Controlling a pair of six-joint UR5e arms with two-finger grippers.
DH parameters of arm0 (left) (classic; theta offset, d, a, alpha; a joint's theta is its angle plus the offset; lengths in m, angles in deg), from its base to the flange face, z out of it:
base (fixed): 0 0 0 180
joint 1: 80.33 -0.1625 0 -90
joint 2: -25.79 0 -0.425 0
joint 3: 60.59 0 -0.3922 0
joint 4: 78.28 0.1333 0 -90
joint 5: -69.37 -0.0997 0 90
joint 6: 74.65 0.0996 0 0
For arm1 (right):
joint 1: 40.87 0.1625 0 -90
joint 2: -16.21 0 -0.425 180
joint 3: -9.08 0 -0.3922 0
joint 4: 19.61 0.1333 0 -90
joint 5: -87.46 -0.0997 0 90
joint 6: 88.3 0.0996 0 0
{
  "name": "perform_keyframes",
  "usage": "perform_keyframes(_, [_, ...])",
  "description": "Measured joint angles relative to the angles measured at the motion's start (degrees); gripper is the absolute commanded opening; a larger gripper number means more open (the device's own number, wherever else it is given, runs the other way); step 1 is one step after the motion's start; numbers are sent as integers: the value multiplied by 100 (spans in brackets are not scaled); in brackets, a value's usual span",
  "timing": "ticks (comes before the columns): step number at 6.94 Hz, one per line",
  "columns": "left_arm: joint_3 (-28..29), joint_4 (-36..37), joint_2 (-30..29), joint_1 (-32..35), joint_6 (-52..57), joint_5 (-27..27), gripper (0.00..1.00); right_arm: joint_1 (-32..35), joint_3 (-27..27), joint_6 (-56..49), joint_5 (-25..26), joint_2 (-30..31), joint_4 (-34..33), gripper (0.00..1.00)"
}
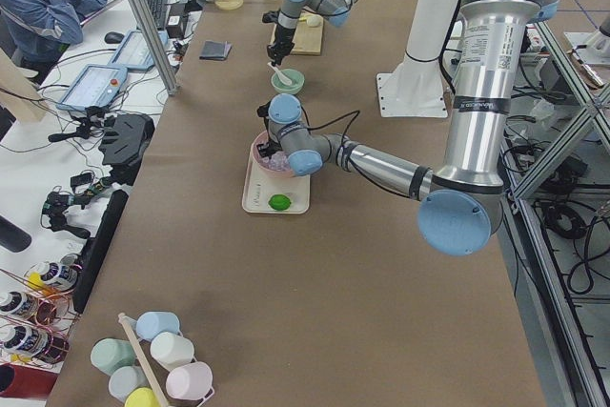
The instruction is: Put spoon and ice into bowl
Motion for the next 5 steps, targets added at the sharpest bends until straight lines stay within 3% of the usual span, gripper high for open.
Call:
perform_keyframes(3, [139, 2, -66, -143, 300, -25, 63, 81, 211, -42, 24, 107, -96, 100])
perform_keyframes(5, [225, -2, -45, -152, 673, -20, 63, 153, 836, -131, 9, 337, -578, 100])
